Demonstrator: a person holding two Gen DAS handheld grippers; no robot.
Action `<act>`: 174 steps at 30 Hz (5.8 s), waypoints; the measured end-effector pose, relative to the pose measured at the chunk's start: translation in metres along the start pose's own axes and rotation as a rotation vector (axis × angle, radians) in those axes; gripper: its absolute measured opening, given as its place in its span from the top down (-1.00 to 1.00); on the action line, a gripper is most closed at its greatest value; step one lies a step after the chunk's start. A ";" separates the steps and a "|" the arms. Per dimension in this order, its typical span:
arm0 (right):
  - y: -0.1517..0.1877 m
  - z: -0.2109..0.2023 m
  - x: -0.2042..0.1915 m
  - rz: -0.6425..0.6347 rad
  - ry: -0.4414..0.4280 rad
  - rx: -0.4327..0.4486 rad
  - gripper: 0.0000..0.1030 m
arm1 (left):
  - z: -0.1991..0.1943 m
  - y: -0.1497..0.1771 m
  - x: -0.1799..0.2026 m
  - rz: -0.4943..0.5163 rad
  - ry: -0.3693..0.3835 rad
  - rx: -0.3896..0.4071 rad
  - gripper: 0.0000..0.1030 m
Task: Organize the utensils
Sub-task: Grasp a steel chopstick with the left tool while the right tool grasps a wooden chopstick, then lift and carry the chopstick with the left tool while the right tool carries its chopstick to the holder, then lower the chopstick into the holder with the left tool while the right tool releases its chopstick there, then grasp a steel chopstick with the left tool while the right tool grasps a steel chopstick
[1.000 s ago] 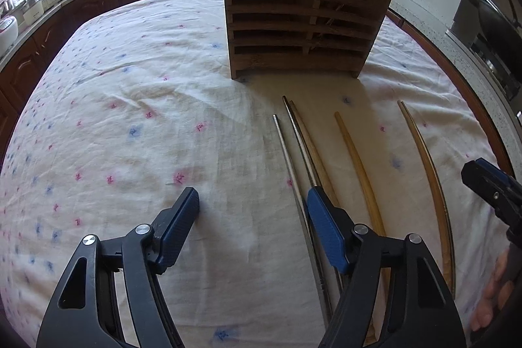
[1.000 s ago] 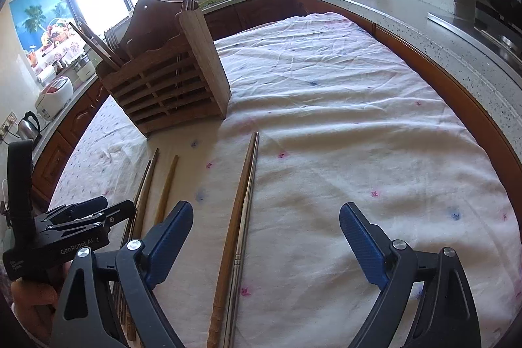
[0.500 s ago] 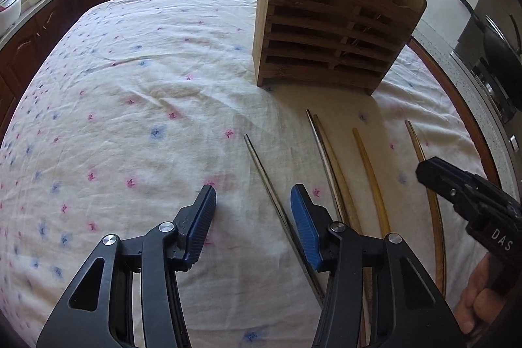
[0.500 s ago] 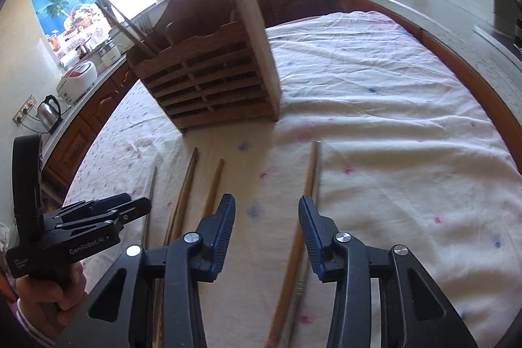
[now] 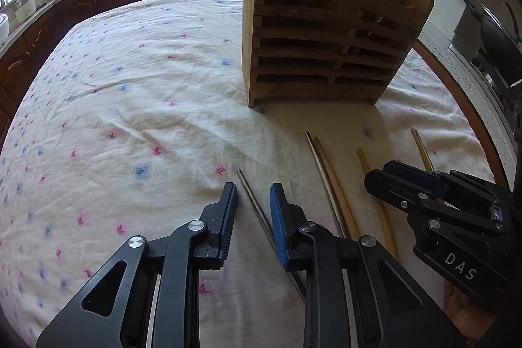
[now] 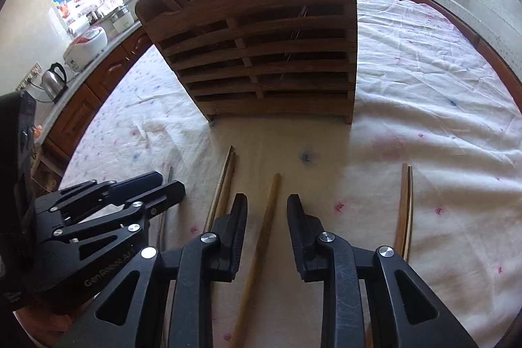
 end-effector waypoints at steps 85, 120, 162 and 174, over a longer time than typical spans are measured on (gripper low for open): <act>-0.158 -0.187 0.050 0.140 0.039 0.670 0.89 | -0.188 -0.150 0.005 -0.034 0.131 0.650 0.93; -0.131 -0.137 0.068 0.224 -0.030 0.534 -0.61 | -0.147 -0.115 -0.014 -0.109 0.134 0.536 -0.25; 0.062 -0.101 0.093 0.201 0.155 0.193 -0.77 | -0.059 0.054 0.013 -0.110 0.034 0.086 -0.71; 0.056 -0.073 0.089 0.155 0.184 0.112 -0.13 | -0.028 0.039 0.022 -0.062 -0.013 0.013 -0.70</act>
Point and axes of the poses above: each gripper's, at about its wrist camera, not at the fingertips, and z roughly the way its jaws point, x to its right, y to its underside, the point moved 2 cm from there along z, roughly the way its jaws point, and after that the axes turned 10 degrees about y, right-handed, at the moved point
